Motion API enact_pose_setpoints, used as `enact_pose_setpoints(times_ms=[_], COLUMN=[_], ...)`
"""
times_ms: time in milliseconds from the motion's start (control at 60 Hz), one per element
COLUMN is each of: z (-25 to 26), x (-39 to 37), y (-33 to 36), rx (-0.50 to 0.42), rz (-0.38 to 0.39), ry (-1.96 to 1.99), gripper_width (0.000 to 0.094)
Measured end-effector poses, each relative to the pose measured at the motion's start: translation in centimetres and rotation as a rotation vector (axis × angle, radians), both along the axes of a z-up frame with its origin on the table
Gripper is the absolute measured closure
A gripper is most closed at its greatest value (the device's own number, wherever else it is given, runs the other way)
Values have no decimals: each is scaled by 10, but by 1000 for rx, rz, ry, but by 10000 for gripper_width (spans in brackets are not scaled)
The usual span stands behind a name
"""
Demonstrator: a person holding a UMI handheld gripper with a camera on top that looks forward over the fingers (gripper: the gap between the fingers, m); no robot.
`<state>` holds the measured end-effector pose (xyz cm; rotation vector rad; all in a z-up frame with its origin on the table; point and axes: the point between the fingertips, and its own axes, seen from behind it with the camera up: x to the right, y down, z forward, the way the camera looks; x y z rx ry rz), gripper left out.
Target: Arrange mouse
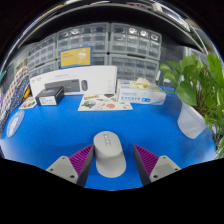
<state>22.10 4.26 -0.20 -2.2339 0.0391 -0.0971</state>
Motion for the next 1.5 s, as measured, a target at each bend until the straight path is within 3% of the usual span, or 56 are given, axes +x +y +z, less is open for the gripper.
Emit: enact_pose_setpoints(times_ms=[167,300,467,533,750,883,983,1117,1250,1367,1500], z=[-4,-4,-7,-7,-2,53,120,200,238,227,165], x=[8,8,6,5,4,-28,-81,-175,-284,-371,-462], y=[12,15,15,14,14,31,44,61,80,89,91], rx=[-25,-19,-54,-83,-166,-78,30,154,212,201,115], rz=[-56,-49,-31,-22,-115,-206,-222,-180,-103,-25,62], ry=[67,60,52,46,-45,-40,-31,-22,7,39,83], gripper_width=[292,431,493,561,580,580,579,577,576,579,580])
